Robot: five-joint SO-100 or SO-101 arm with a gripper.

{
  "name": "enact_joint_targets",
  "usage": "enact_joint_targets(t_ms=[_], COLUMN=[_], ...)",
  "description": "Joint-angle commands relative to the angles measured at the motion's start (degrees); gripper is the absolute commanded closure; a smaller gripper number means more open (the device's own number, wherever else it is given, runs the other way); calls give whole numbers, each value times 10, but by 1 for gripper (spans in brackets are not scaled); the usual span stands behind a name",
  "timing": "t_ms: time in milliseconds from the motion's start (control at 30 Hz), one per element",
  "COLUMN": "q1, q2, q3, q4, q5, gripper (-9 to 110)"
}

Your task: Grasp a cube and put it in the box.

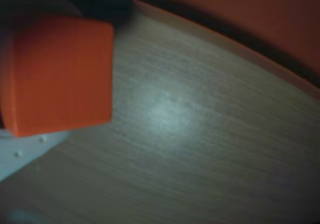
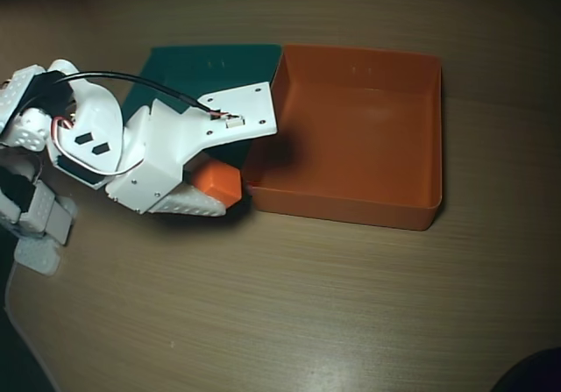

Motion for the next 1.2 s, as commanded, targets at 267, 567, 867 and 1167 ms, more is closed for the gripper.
enact_joint_targets(t_ms=[267, 567, 867, 1167], q1=[-61, -122, -149, -149], q2=[-95, -265, -400, -461], q3=[-237, -375, -491, -551], q4=[0, -1, -1, -4], q5=[89, 95, 96, 96], gripper=[107, 107, 107, 107])
